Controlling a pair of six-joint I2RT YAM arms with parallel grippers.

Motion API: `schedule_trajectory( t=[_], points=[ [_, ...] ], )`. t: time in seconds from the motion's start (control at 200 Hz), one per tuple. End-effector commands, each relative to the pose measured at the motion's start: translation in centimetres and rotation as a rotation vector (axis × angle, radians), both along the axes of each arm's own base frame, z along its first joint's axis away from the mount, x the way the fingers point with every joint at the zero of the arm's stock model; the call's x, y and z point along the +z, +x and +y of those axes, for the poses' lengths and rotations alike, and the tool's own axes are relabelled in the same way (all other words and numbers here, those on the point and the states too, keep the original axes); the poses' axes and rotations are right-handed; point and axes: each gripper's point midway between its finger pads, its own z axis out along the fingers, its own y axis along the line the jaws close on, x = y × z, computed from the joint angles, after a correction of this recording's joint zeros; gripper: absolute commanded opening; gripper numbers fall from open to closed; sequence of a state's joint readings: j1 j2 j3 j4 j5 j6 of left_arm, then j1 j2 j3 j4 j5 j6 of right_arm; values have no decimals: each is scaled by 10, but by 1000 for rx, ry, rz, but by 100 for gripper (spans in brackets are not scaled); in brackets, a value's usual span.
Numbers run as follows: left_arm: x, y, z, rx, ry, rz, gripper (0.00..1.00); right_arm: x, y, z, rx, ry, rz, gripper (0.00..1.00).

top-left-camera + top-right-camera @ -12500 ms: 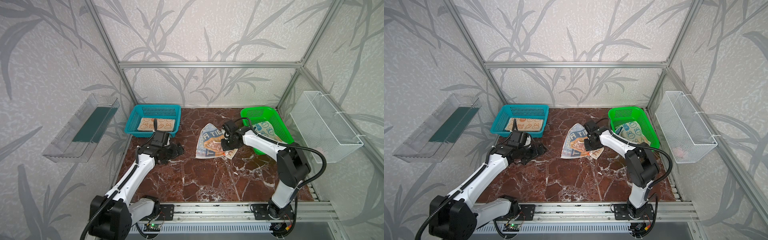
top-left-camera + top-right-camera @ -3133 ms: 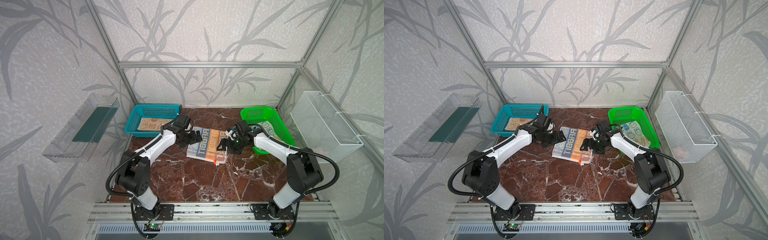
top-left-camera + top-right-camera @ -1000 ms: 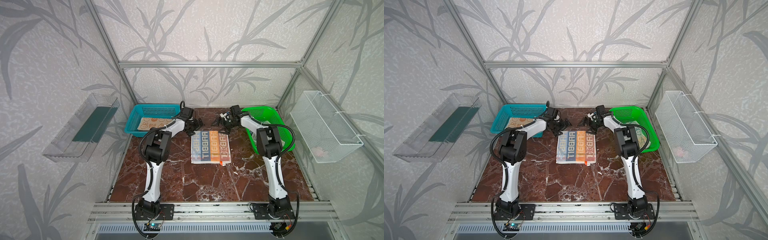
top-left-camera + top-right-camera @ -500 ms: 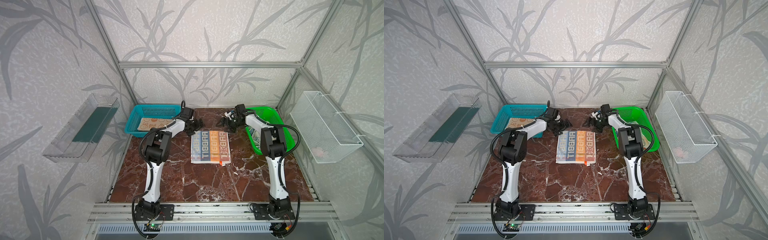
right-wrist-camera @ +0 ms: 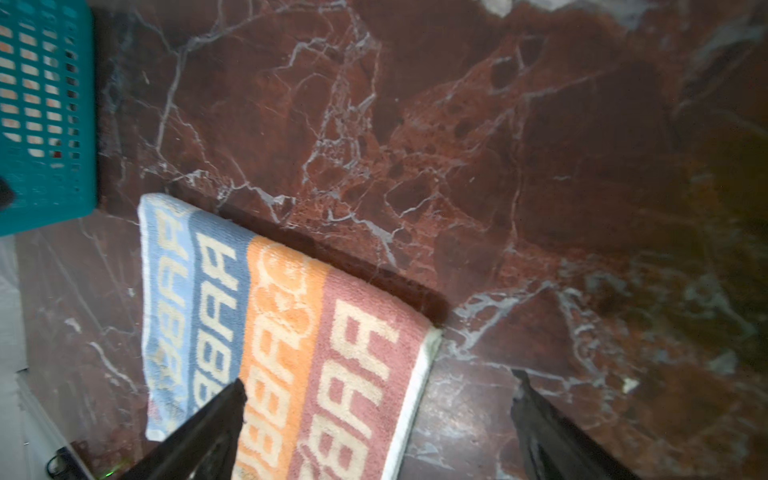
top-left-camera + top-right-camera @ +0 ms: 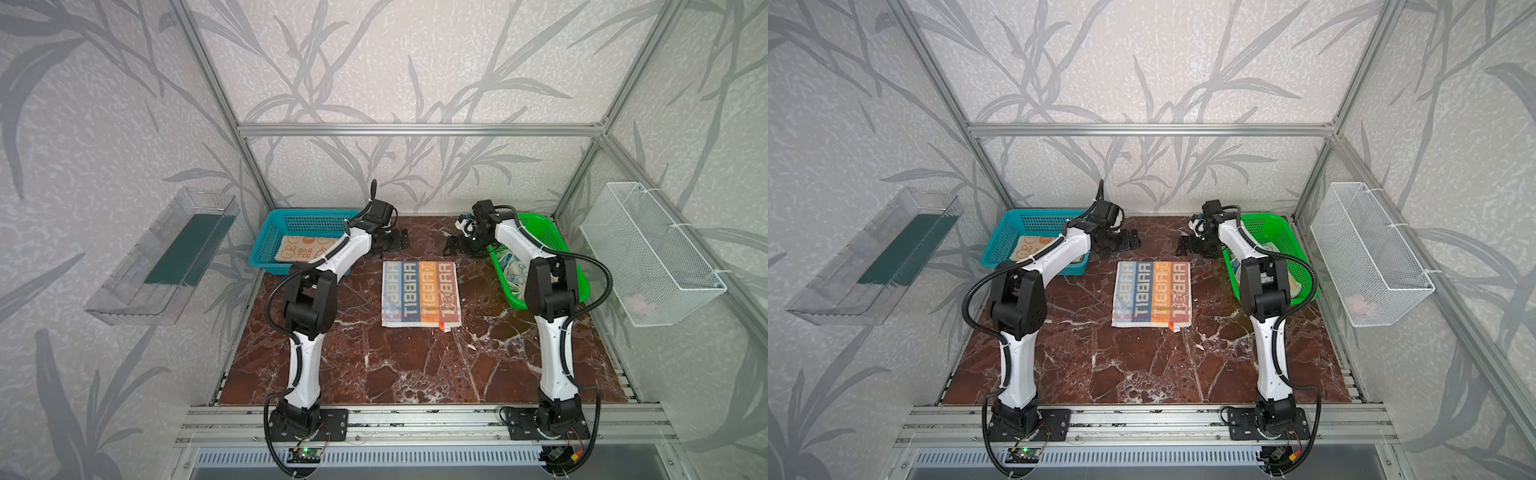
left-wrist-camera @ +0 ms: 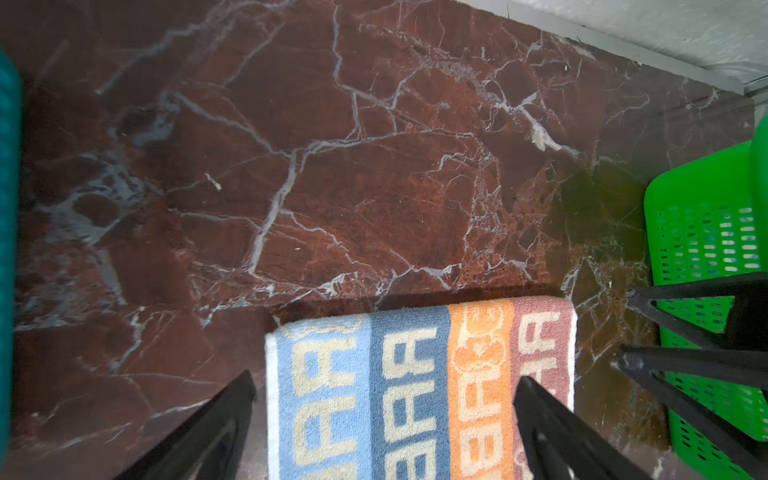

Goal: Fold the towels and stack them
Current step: 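Lower both grippers onto the striped towel's far folded edge and grasp it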

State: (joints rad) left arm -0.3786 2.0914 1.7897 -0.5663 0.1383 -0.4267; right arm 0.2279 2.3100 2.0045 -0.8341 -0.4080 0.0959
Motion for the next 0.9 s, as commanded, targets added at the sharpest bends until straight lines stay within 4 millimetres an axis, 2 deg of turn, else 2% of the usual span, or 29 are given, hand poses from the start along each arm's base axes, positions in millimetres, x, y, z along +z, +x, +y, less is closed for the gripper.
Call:
schedule_trajectory(
  t=[0.0, 0.23, 0.42, 0.605, 0.68, 0.75, 0.9],
  points=[
    [12, -10, 12, -33, 170, -76, 99, -14, -5, -6, 57, -113, 5, 91],
    [8, -15, 12, -67, 304, -138, 99, -31, -3, -3, 110, -153, 23, 74],
    [14, -15, 15, -93, 434, -200, 99, -42, -2, -4, 118, -169, 39, 64],
    [17, -12, 22, -67, 477, -211, 99, -52, -3, -2, 119, -174, 58, 52],
    [14, -15, 24, -59, 477, -184, 99, -56, -3, -2, 121, -187, 65, 45],
    [8, -17, 17, -91, 443, -161, 99, -60, -4, -1, 126, -184, 76, 39],
    [-18, -17, 14, -98, 384, -41, 99, -64, -4, 1, 127, -183, 85, 24]
  ],
)
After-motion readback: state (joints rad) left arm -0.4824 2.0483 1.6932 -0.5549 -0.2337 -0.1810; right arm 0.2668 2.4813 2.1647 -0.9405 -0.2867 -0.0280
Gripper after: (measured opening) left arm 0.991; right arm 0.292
